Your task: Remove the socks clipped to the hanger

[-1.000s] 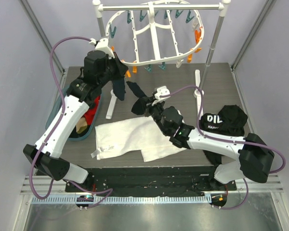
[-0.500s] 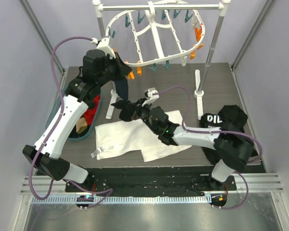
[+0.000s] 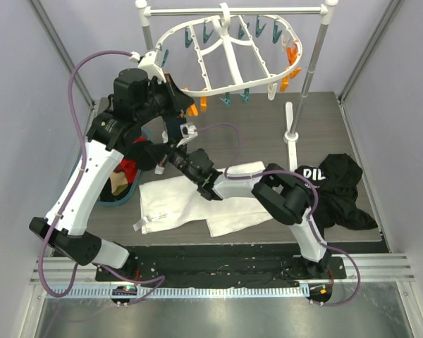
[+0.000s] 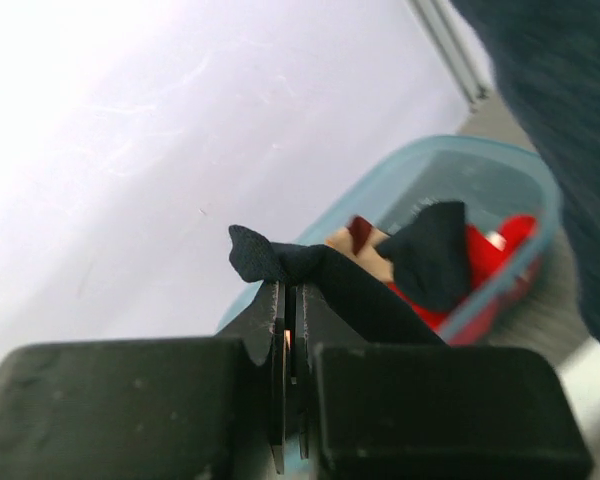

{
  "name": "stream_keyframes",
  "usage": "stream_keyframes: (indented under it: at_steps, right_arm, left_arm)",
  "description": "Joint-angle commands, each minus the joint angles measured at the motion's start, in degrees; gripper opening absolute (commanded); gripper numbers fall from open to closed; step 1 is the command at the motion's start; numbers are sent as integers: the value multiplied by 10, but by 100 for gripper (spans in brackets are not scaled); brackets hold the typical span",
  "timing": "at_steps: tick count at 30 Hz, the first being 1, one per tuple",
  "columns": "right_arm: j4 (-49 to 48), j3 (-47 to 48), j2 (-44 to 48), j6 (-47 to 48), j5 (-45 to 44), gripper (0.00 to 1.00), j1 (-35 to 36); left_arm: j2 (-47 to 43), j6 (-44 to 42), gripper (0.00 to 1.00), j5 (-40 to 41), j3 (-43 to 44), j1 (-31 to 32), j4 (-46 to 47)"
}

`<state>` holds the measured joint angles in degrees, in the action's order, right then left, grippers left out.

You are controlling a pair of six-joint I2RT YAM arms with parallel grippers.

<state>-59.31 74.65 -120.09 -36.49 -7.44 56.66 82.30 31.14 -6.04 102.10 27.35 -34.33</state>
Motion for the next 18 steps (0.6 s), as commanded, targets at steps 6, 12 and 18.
stream_keyframes:
  at_steps: [6,12,18]
  right_arm:
    - [-6,275,-185,-60,21,1,14]
    - [123,430,-290,-103,13,20,36]
    - [180,391,-235,-77,24,65,28]
  left_arm:
    - [-21,26,0,-47,8,0,22]
    - [-21,27,0,-54,-2,1,27]
    - [-24,19,0,-47,-16,0,31]
